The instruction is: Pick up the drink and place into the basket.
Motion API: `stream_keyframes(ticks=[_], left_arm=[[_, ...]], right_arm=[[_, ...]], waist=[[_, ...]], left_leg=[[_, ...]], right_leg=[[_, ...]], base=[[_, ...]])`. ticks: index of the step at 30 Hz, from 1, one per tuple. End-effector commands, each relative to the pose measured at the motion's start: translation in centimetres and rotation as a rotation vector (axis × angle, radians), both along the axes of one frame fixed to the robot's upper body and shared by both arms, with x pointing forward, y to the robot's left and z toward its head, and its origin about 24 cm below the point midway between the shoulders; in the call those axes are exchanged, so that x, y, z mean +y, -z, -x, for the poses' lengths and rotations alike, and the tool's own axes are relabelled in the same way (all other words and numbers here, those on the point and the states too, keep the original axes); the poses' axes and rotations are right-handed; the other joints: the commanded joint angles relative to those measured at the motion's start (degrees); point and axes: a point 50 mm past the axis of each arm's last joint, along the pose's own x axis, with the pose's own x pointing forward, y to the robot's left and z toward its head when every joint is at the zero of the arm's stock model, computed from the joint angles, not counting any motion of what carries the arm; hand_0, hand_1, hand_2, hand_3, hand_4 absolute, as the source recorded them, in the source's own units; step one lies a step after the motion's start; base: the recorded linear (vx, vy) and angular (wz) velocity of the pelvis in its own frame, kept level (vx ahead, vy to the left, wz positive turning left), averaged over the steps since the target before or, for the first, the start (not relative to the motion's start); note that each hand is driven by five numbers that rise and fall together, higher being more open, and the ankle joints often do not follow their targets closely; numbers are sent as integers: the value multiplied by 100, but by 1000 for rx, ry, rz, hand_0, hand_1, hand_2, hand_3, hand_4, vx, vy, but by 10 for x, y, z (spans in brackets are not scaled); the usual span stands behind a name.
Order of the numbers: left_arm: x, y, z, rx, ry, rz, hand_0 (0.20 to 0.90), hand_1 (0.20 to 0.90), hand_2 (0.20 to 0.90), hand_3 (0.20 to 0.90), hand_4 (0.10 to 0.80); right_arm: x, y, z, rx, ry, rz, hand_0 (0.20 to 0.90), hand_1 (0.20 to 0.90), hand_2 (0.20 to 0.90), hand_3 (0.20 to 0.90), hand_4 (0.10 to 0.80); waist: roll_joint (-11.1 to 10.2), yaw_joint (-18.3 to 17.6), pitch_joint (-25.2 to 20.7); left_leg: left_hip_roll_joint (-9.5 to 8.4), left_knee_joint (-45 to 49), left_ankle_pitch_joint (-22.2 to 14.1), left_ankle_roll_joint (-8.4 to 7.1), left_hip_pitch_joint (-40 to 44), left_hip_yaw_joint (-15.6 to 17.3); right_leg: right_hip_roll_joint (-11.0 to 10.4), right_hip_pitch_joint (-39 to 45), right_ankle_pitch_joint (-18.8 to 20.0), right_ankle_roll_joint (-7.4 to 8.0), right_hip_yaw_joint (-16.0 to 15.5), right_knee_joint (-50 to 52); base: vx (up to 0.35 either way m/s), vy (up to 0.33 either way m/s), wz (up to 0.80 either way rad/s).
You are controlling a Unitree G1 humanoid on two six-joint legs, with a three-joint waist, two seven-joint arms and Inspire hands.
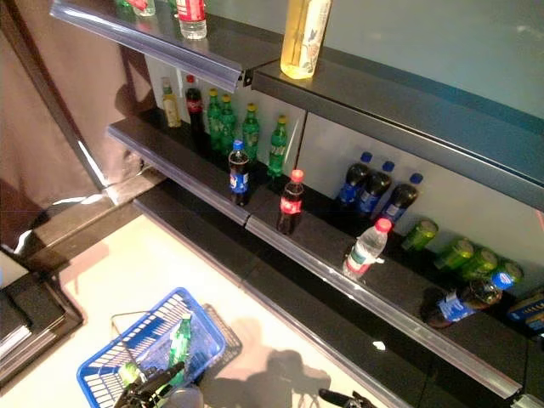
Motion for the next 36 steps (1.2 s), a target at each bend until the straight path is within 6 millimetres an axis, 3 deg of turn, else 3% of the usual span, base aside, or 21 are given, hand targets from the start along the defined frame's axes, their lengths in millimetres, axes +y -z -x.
stream_keyframes(ticks=[1, 3, 5, 7, 9, 10, 11, 15, 19, 27, 30, 32, 33, 36], left_arm=[[12, -17, -35, -177, 83, -81, 300, 300, 300, 200, 100], [22, -23, -45, -207, 110, -121, 300, 300, 300, 200, 100], [29, -27, -49, -235, 100, -132, 300, 300, 300, 200, 100], [36, -36, -63, -289, 118, -155, 300, 300, 300, 200, 100], [37, -39, -68, -308, 121, -161, 300, 300, 300, 200, 100], [37, -44, -77, -346, 109, -163, 300, 300, 300, 200, 100], [36, -46, -81, -359, 105, -162, 300, 300, 300, 200, 100], [33, -48, -88, -343, 86, -151, 300, 300, 300, 200, 100], [27, -40, -72, -273, 94, -145, 300, 300, 300, 200, 100], [31, -32, -44, -187, 82, -153, 300, 300, 300, 200, 100], [37, -33, -40, -188, 67, -166, 300, 300, 300, 200, 100], [39, -35, -39, -193, 60, -175, 300, 300, 300, 200, 100], [42, -36, -39, -194, 63, -183, 300, 300, 300, 200, 100], [47, -36, -34, -186, 58, -187, 300, 300, 300, 200, 100]], right_arm=[[2, 0, 5, -33, -5, -18, 900, 900, 900, 900, 800], [11, 2, 7, -51, -74, -32, 900, 900, 900, 900, 800], [16, 2, 1, -74, -132, -25, 900, 900, 900, 900, 800], [23, -2, -19, -133, -175, -26, 900, 900, 900, 900, 800], [26, -4, -27, -154, -195, -26, 900, 900, 900, 900, 800], [31, -9, -44, -211, -242, -42, 900, 900, 900, 900, 800], [33, -12, -52, -238, -267, -53, 900, 900, 900, 900, 800], [53, -24, -76, -325, -362, -120, 900, 900, 900, 900, 800], [68, -47, -93, -465, -488, -138, 900, 900, 900, 900, 800], [63, -104, -110, -758, -681, -60, 900, 900, 900, 900, 800], [62, -137, -118, -918, -808, 0, 900, 900, 900, 900, 800], [65, -168, -124, -1036, -892, 13, 900, 900, 900, 900, 800], [65, -194, -127, -1144, -935, 32, 900, 900, 900, 900, 800], [60, -235, -130, -1330, -970, 46, 900, 900, 900, 900, 800]], waist=[[-243, -173, 72], [-233, -216, 31], [-219, -202, 34], [-190, -96, 134], [-177, -41, 169], [-164, 78, 211], [-160, 116, 228], [-274, 189, 216], [-364, 129, 166], [-364, -181, 57], [-339, -290, 9], [-328, -347, -3], [-330, -385, -19], [-303, -461, -49]], left_leg=[[-266, 406, 82, 286, -277, 230], [-414, 336, -107, 347, 17, 421], [-467, 340, -192, 370, 104, 448], [-433, 441, -284, 375, 79, 605], [-394, 456, -287, 358, 70, 685], [-296, 498, -289, 302, 14, 829], [-255, 526, -296, 275, -23, 863], [-78, 645, -257, 147, -179, 796], [61, 481, -148, 75, -58, 751], [74, 189, -127, 18, 292, 808], [109, 110, -139, 2, 419, 910], [122, 88, -162, -7, 478, 948], [129, 100, -185, -7, 499, 980], [154, 106, -215, -10, 550, 1032]], right_leg=[[-917, -85, 179, 710, -602, 361], [-1242, -198, 406, 900, -843, 316], [-1394, -312, 541, 979, -925, 269], [-1640, -538, 666, 1089, -1271, 293], [-1727, -603, 718, 1131, -1422, 285], [-1902, -674, 847, 1209, -1670, 192], [-1956, -690, 890, 1230, -1709, 152], [-1809, -485, 858, 1214, -1715, -149], [-1628, -300, 763, 1132, -1716, -204], [-1529, -291, 720, 1068, -1660, -215], [-1550, -329, 739, 1092, -1621, -235], [-1567, -353, 734, 1108, -1611, -223], [-1586, -377, 723, 1123, -1603, -196], [-1596, -424, 693, 1129, -1588, -138]], base=[[215, 230, -71], [171, 176, -4], [28, 75, -39], [-117, -2, -91], [-140, -76, -60], [-192, -158, -37], [-198, -234, -44], [-49, -218, -10], [-3, -161, 3], [-5, -12, -2], [6, 30, -8], [6, 7, -12], [1, -2, -24], [7, 6, -10]])
